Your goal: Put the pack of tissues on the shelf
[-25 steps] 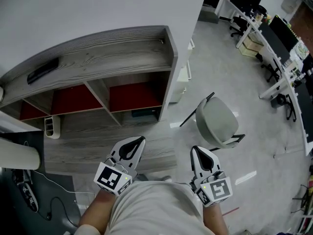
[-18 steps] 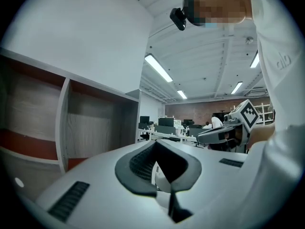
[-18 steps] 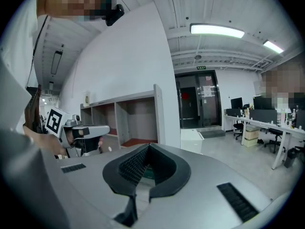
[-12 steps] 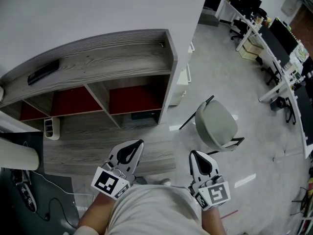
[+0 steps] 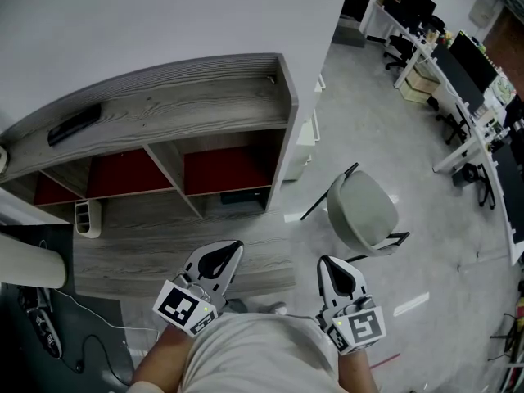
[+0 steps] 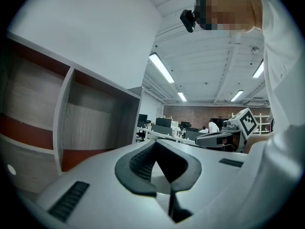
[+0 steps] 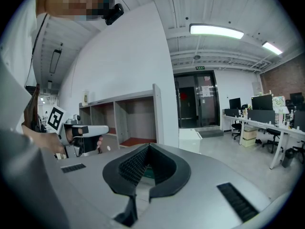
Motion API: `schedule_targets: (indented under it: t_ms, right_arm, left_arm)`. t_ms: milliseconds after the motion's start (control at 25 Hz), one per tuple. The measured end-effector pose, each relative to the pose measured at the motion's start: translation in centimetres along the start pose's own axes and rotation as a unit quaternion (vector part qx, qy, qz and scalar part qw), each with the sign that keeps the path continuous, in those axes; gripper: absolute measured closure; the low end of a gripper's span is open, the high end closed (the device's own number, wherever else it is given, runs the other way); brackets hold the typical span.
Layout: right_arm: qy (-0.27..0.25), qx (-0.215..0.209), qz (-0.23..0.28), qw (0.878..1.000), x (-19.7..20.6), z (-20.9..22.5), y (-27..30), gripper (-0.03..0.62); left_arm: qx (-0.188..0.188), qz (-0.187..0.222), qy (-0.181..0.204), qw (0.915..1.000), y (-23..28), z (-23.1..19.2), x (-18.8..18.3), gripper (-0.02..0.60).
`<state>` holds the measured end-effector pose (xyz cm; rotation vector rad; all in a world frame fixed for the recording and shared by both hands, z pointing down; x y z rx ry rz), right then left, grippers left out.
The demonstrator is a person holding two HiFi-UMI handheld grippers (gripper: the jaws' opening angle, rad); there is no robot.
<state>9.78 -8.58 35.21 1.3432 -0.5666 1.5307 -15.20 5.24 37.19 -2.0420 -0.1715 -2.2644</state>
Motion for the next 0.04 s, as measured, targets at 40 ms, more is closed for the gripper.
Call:
schedule_targets:
  t_ms: [40]
  right_arm:
    - [0.001, 0.001, -0.001, 1.0, 0.1, -0.1, 0.06, 0.566]
  left_arm:
    - [0.004, -0.001, 0.001, 1.0, -0.06, -0.03, 0.13, 0.568]
Point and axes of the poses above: the fingertips, and each gripper's own axes: y forward along the fingers, z to its right, x out of its underside, the point moved 10 cm from there along -y, backward along the fingers, and after that the axes turned 14 degrees about y, right-handed, at the moved point
